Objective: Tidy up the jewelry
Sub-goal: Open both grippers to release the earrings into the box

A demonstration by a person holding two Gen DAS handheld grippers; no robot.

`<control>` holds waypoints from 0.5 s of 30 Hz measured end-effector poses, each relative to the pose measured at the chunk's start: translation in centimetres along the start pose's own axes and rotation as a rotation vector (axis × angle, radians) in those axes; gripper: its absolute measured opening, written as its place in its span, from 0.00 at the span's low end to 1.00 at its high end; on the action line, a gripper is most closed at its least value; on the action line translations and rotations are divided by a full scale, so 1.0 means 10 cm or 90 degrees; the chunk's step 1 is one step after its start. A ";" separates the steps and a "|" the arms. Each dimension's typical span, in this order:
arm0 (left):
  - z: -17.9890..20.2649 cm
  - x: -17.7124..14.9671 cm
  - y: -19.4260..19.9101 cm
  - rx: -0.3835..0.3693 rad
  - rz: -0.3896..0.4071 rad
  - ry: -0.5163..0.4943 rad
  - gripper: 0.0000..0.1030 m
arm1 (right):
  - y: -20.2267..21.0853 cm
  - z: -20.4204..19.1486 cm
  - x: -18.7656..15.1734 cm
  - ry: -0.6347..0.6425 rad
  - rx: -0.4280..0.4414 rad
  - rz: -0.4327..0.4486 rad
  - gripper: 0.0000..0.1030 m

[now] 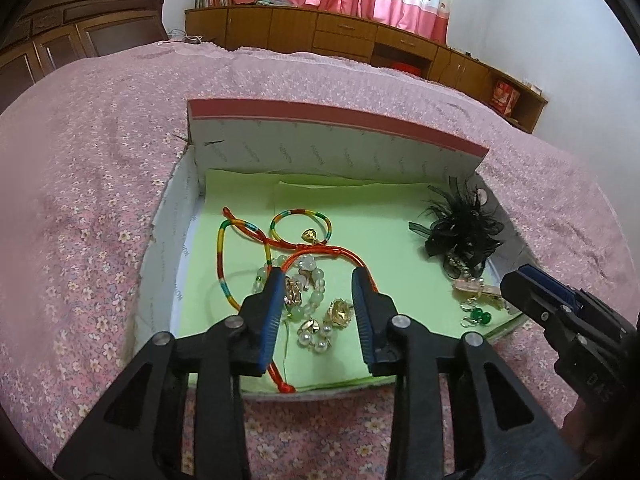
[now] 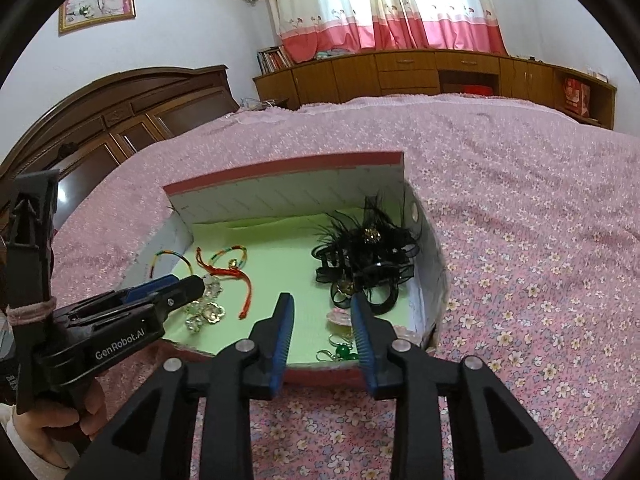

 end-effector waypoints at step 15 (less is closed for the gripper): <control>0.16 -0.02 0.55 -0.013 0.059 -0.008 0.36 | 0.52 0.02 -0.01 -0.034 0.008 0.059 0.52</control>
Point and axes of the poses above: each gripper's, at about its wrist camera, not at the fingertips, and y roughly against the way its jaws point, z to its right, x to its top, the point moved 4 cm from there along -y, roughly the way its jaws point, and after that the axes turned 13 degrees about -x, right-handed, at the moved point
